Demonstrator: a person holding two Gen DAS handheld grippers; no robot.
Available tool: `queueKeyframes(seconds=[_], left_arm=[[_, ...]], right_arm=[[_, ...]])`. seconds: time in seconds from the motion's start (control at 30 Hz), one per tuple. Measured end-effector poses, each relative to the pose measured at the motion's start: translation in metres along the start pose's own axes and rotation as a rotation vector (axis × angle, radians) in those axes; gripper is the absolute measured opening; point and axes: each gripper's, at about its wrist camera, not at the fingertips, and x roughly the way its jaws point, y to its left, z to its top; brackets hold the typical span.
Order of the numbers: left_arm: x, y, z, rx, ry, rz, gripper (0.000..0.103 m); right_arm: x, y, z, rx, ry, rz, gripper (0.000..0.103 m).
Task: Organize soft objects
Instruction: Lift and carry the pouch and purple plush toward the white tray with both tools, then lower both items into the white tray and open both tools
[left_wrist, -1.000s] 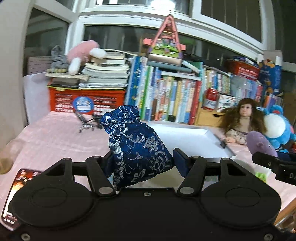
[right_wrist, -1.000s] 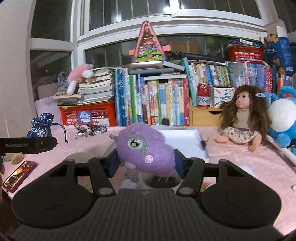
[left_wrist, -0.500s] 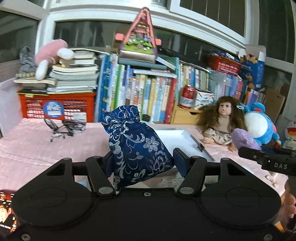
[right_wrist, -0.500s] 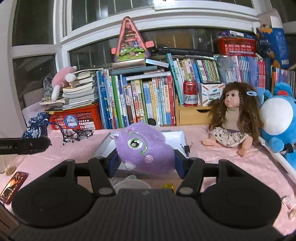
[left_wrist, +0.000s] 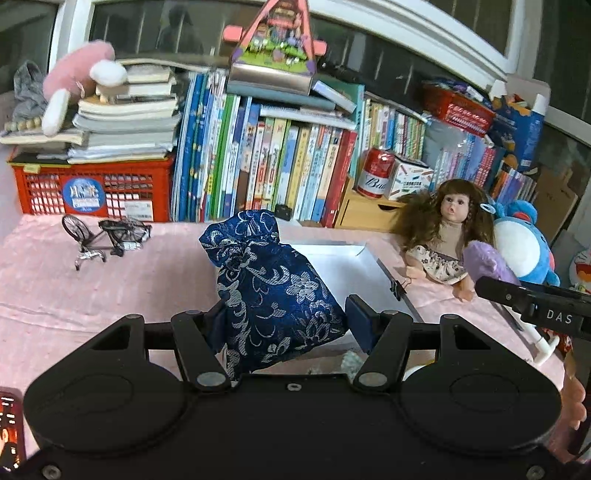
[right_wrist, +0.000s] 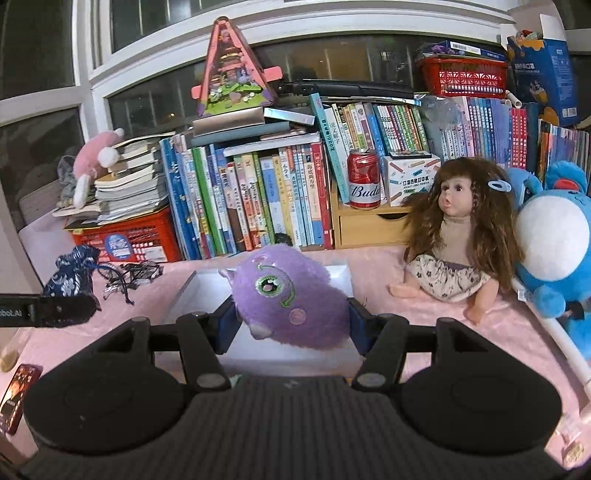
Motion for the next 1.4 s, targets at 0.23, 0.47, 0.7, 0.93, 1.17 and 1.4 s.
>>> queueKeyframes(seconds=[0.23,0.47,0.7,0.93,1.17,1.4], left_arm=[[0.058,0.002,0.03,-0.067,0.133,-0.018,0.061],[0.123,0.0,0.038,-0.08,0.258,0.012,0.061],[0.177,0.003,0.032,-0.091,0.371,0.026,0.061],[0.213,0.006,0.025,-0.08,0.437,0.02,0.061],[0.239,0.003,0.018,-0.062,0.482,0.029,0.061],[0.253,0.005,0.01,-0.072,0.524,0.033,0.062]], right_arm=[[0.04,-0.002,0.018,-0.008,0.085,-0.014,0.064],[0.098,-0.01,0.016,0.016,0.252,-0.005,0.064],[0.151,-0.007,0.0,-0.019,0.37,-0.009,0.064],[0.185,-0.004,-0.01,-0.045,0.463,0.031,0.064],[0.206,-0.005,-0.019,-0.062,0.514,0.013,0.065],[0.215,-0.004,-0.023,-0.07,0.543,0.015,0.069]])
